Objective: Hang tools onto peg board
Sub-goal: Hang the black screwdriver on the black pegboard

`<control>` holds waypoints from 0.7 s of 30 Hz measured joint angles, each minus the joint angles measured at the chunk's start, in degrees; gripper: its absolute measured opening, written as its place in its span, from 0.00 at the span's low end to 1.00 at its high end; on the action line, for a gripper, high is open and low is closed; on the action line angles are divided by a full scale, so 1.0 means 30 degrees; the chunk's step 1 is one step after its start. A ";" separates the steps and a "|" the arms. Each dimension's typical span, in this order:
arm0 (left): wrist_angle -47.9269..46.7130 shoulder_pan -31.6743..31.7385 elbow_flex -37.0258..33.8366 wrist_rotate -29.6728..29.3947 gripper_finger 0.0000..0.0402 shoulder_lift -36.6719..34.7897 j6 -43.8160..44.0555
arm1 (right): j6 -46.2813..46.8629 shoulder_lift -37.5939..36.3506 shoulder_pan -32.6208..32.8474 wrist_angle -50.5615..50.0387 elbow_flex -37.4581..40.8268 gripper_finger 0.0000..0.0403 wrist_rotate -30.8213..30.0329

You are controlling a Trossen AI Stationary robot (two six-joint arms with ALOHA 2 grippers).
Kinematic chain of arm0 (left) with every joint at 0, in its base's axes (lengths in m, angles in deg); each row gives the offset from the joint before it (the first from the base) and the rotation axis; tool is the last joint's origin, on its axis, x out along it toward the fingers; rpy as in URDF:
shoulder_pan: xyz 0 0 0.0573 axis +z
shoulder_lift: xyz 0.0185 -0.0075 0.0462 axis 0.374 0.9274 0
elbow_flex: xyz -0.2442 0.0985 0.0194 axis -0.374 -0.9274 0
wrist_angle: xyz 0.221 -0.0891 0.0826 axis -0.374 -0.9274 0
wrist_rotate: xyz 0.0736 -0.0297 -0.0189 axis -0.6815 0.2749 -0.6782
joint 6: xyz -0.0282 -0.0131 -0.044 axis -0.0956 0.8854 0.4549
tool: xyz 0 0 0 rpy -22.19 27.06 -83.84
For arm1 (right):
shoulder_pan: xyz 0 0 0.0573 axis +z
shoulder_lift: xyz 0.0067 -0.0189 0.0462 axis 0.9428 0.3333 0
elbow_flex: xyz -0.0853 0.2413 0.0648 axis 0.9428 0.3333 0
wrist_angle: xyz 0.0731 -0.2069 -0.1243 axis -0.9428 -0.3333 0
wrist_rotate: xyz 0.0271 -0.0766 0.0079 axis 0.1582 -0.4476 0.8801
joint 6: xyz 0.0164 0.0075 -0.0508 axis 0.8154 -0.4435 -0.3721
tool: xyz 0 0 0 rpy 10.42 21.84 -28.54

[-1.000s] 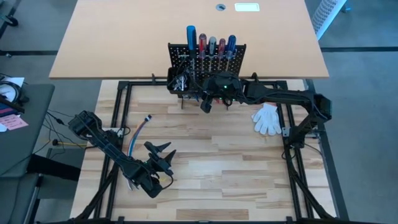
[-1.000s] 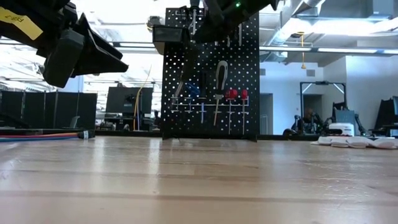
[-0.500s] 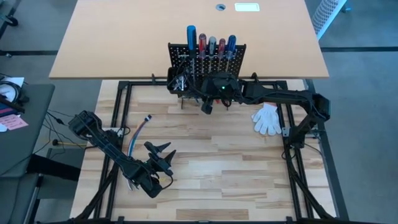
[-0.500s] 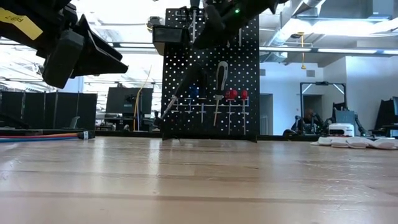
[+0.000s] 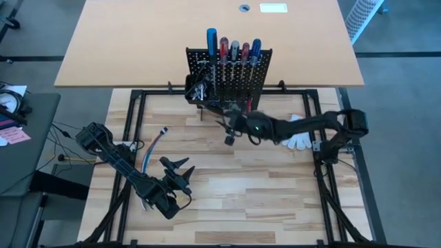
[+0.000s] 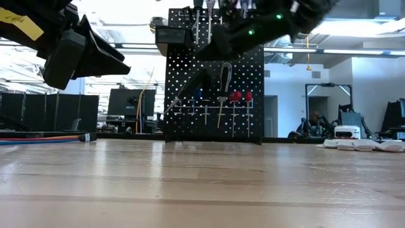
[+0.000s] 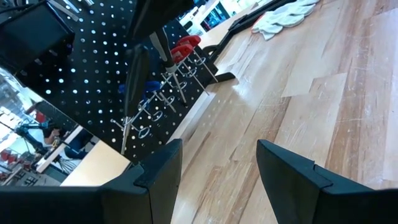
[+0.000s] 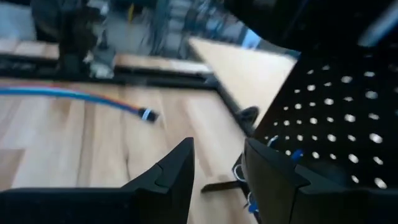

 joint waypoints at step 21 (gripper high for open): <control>0.0029 0.0000 0.0000 0.0000 0.50 0.0000 0.0353 | 0.5014 0.4496 0.0238 0.9161 0.2200 0.62 -0.3570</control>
